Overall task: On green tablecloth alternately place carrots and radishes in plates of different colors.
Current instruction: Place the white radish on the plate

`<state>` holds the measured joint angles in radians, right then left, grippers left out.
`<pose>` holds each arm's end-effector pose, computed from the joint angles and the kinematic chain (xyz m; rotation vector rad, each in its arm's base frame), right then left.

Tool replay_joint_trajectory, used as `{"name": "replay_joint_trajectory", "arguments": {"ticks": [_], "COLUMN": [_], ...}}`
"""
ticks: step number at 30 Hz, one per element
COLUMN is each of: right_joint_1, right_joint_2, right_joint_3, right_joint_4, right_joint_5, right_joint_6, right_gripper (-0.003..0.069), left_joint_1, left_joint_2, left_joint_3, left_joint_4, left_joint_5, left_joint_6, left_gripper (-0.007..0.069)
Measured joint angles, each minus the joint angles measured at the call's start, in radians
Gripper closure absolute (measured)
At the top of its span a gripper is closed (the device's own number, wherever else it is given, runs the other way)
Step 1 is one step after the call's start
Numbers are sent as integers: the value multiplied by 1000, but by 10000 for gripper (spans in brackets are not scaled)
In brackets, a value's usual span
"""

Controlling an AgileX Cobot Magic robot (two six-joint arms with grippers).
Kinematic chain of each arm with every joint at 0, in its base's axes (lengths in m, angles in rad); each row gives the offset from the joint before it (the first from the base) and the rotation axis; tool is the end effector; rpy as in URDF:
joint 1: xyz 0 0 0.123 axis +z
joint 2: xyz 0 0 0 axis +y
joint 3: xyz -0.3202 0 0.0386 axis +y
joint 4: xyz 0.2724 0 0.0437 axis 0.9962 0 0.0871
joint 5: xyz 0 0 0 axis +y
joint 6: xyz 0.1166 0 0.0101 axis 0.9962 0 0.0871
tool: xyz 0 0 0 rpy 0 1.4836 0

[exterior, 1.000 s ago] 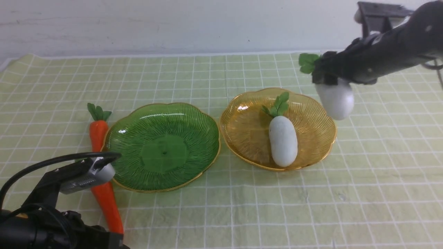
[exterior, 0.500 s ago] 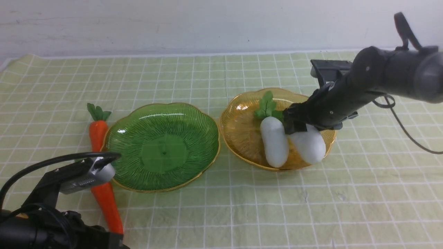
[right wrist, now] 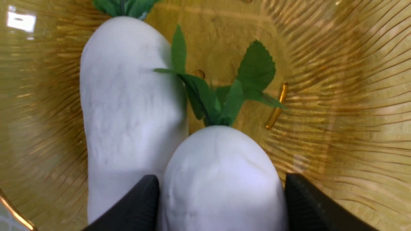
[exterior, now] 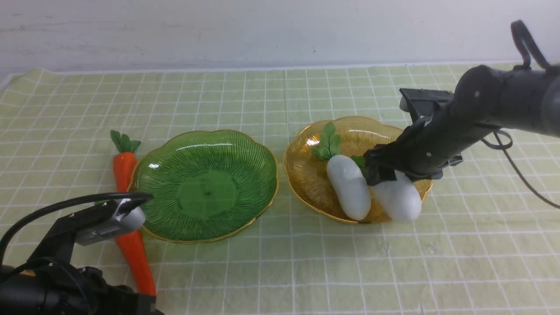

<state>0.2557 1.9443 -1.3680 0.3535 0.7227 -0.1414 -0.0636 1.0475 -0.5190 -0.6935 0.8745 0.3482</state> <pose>0.4269 0.1393 0.1899 -0.2396 2.7628 0.4205 0.1650 -0.0681 0.2255 0.0330 2.7173 -0.7618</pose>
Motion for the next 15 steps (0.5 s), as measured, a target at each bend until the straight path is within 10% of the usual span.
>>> {"name": "replay_joint_trajectory", "arguments": {"ticks": [15], "right_joint_1": [0], "right_joint_2": [46], "right_joint_3": [0], "right_joint_4": [82], "right_joint_5": [-102], "right_joint_6": [-4], "right_gripper": [214], "left_joint_1": [0], "left_joint_2": [0], "left_joint_3": [0], "left_joint_4": [1], "left_joint_5": [-4], "left_joint_6": [-5], "left_gripper": [627]}}
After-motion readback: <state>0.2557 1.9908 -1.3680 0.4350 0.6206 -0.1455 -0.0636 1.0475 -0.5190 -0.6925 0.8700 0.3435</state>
